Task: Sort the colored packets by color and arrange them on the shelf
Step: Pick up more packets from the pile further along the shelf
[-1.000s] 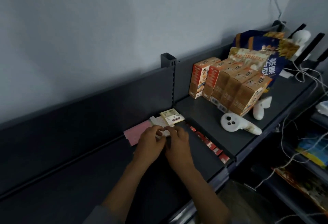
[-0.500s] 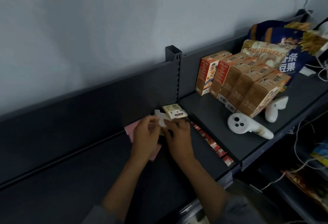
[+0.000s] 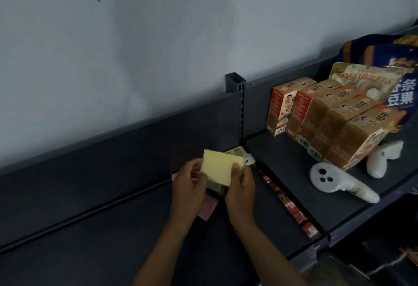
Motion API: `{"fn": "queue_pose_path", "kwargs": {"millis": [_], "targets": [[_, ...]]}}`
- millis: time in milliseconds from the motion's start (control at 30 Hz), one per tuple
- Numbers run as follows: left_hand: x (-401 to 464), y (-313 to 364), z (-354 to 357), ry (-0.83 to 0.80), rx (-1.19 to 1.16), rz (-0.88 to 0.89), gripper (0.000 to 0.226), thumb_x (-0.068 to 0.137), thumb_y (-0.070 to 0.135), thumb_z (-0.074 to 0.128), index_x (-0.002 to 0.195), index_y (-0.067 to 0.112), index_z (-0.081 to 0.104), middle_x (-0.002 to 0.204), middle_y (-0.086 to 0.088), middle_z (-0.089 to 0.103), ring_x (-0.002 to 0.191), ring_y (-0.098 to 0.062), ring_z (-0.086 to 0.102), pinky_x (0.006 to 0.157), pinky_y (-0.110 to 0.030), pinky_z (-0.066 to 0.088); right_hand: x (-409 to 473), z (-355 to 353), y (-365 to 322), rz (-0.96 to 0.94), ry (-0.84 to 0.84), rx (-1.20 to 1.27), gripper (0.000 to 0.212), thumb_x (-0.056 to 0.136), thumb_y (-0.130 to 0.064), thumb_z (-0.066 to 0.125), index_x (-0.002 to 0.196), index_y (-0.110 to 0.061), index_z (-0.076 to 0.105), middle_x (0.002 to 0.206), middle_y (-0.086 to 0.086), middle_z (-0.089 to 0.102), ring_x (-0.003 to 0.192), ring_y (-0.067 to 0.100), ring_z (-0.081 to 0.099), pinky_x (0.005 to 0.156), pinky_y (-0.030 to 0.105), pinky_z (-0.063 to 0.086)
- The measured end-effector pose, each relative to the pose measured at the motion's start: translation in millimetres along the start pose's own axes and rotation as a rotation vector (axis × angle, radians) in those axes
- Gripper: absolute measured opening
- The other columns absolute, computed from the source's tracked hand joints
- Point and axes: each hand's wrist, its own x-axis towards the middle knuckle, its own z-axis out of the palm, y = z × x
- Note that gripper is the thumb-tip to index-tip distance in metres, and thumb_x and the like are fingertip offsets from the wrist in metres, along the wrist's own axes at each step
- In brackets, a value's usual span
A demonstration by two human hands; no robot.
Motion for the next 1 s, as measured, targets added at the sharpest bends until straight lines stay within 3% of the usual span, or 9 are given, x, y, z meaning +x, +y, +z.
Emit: {"fn": "queue_pose_path", "kwargs": {"millis": [200, 333, 467, 533, 600, 633, 700, 833, 1000], "targets": [[-10, -1, -28, 0.134, 0.037, -0.023, 0.035, 0.093, 0.005, 0.058, 0.119, 0.029, 0.064, 0.112, 0.013, 0.066, 0.098, -0.001, 0.063, 0.081, -0.023, 0.056, -6, 23, 6, 0.096, -0.149, 0.019, 0.024, 0.106, -0.031, 0.047, 0.105, -0.013, 0.063, 0.097, 0.001, 0.071, 0.081, 0.005, 0.068, 0.064, 0.017, 0.051], [-23, -2, -44, 0.222, 0.091, -0.038, 0.035, 0.093, 0.003, 0.058, 0.116, 0.028, 0.063, 0.111, 0.013, 0.066, 0.098, 0.001, 0.063, 0.079, -0.019, 0.055, -15, 34, 5, 0.101, -0.251, 0.02, 0.024, 0.105, -0.033, 0.048, 0.096, -0.014, 0.061, 0.093, 0.004, 0.069, 0.083, 0.013, 0.066, 0.068, 0.025, 0.051], [-36, 0, -48, 0.288, 0.125, -0.054, 0.033, 0.095, 0.005, 0.058, 0.116, 0.029, 0.062, 0.109, 0.015, 0.066, 0.096, 0.002, 0.062, 0.073, -0.014, 0.051, -22, 34, -3, 0.135, -0.308, 0.078, 0.026, 0.106, -0.026, 0.048, 0.093, -0.004, 0.056, 0.086, 0.009, 0.063, 0.07, 0.004, 0.063, 0.053, 0.014, 0.047], [-43, -1, -50, 0.328, 0.141, -0.058, 0.036, 0.096, 0.008, 0.06, 0.124, 0.031, 0.057, 0.109, 0.014, 0.064, 0.095, 0.0, 0.062, 0.073, -0.013, 0.05, -28, 37, 0, 0.192, -0.359, 0.108, 0.027, 0.106, -0.032, 0.048, 0.102, -0.007, 0.058, 0.092, 0.011, 0.066, 0.077, 0.011, 0.068, 0.055, 0.026, 0.056], [-51, -1, -55, 0.387, 0.154, -0.063, 0.047, 0.096, 0.011, 0.062, 0.135, 0.032, 0.048, 0.11, 0.012, 0.06, 0.095, -0.002, 0.061, 0.073, -0.011, 0.048, -36, 44, 3, 0.15, -0.393, 0.046, 0.026, 0.105, -0.039, 0.048, 0.091, -0.019, 0.058, 0.088, 0.007, 0.066, 0.079, 0.023, 0.067, 0.062, 0.045, 0.059], [-55, -1, -59, 0.417, 0.154, -0.065, 0.051, 0.096, 0.01, 0.063, 0.139, 0.032, 0.045, 0.11, 0.012, 0.058, 0.095, -0.002, 0.06, 0.072, -0.011, 0.048, -42, 49, 4, 0.126, -0.404, 0.014, 0.028, 0.105, -0.038, 0.048, 0.084, -0.021, 0.055, 0.083, 0.006, 0.065, 0.075, 0.022, 0.064, 0.064, 0.048, 0.057], [-66, -1, -71, 0.48, 0.158, -0.075, 0.055, 0.096, 0.01, 0.063, 0.142, 0.03, 0.041, 0.112, 0.012, 0.056, 0.096, 0.0, 0.06, 0.072, -0.01, 0.048, -56, 59, -1, 0.122, -0.438, -0.009, 0.03, 0.105, -0.035, 0.048, 0.078, -0.022, 0.051, 0.076, 0.003, 0.061, 0.069, 0.018, 0.059, 0.065, 0.046, 0.052], [-95, -9, -110, 0.58, 0.231, -0.094, 0.053, 0.096, 0.011, 0.063, 0.143, 0.025, 0.043, 0.114, 0.007, 0.057, 0.098, -0.004, 0.06, 0.071, -0.009, 0.048, -93, 82, -3, 0.13, -0.573, -0.021, 0.027, 0.103, -0.043, 0.047, 0.081, -0.028, 0.054, 0.078, 0.001, 0.064, 0.073, 0.023, 0.064, 0.064, 0.051, 0.056], [-139, -33, -156, 0.663, 0.315, -0.151, 0.043, 0.096, 0.013, 0.061, 0.134, 0.027, 0.05, 0.115, 0.003, 0.061, 0.099, -0.008, 0.063, 0.072, -0.012, 0.049, -146, 108, 5, 0.134, -0.685, -0.038, 0.031, 0.102, -0.04, 0.049, 0.078, -0.021, 0.053, 0.074, 0.008, 0.062, 0.069, 0.029, 0.062, 0.058, 0.054, 0.053]]}}
